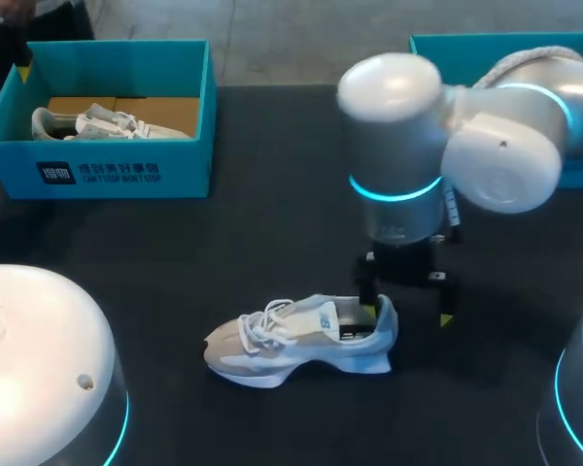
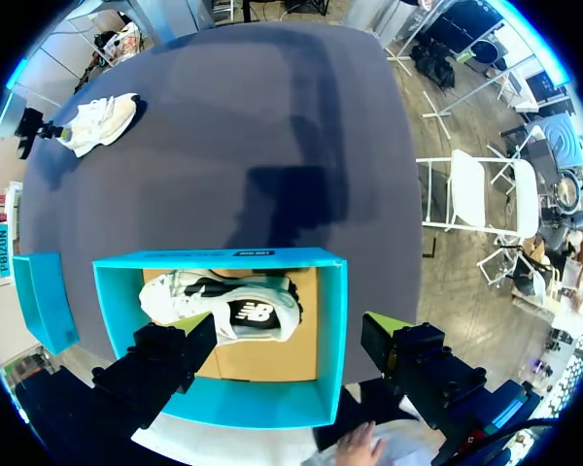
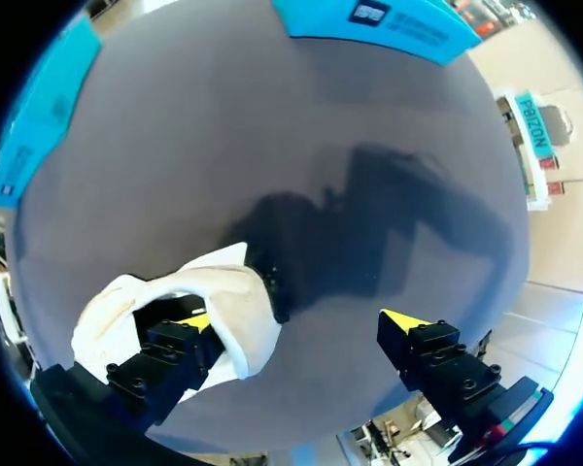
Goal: Take the shoe out of the shoebox, open the shoe tongue, remove and reinsert the insole, then place the shoe into the shoebox
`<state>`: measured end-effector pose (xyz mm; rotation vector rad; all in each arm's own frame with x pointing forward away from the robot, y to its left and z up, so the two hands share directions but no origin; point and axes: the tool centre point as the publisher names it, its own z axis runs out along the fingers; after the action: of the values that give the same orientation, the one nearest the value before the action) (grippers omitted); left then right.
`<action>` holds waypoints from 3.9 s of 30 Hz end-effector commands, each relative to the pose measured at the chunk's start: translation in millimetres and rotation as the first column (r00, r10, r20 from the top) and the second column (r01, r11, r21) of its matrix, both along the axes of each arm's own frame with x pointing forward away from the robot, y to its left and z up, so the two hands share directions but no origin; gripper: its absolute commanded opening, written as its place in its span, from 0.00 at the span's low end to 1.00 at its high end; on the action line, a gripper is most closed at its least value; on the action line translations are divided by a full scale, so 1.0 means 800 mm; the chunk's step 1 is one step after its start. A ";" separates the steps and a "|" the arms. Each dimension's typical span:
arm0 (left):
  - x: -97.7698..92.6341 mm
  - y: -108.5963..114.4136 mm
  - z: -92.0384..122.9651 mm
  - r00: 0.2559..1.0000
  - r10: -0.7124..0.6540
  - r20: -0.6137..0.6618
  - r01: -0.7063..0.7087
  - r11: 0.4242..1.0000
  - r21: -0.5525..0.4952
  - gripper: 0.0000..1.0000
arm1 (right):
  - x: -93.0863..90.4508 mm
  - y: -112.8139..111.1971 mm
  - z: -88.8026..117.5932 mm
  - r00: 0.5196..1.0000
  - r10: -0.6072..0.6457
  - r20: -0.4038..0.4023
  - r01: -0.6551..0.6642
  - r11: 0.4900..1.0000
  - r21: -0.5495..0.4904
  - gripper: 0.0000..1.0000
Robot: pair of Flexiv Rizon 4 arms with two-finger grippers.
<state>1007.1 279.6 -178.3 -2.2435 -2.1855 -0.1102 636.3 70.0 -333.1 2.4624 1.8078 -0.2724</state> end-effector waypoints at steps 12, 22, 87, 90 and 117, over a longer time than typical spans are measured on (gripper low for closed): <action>-0.001 0.000 0.000 1.000 -0.001 0.002 0.001 1.000 0.001 1.00 | -0.012 -0.060 0.054 0.997 0.044 0.062 -0.053 0.988 0.148 1.00; -0.001 0.000 0.000 1.000 -0.001 0.002 0.001 1.000 0.001 1.00 | -0.021 -0.077 0.064 0.984 0.161 0.075 -0.174 0.956 0.236 1.00; -0.001 0.000 0.000 1.000 -0.001 0.002 0.001 1.000 0.001 1.00 | -0.029 -0.103 0.077 0.278 0.691 0.667 -0.956 0.134 0.259 1.00; -0.001 0.000 0.000 1.000 -0.001 0.002 0.001 1.000 0.001 1.00 | -0.021 -0.108 0.067 0.170 0.612 0.772 -0.981 0.033 0.190 1.00; -0.001 0.000 0.000 1.000 -0.001 0.002 0.001 1.000 0.001 1.00 | -0.001 -0.167 -0.004 -0.135 0.345 0.929 -0.989 -0.099 -0.107 1.00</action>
<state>1007.1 279.6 -178.3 -2.2436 -2.1855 -0.1103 638.7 -64.9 -333.5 0.3256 2.6373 1.6743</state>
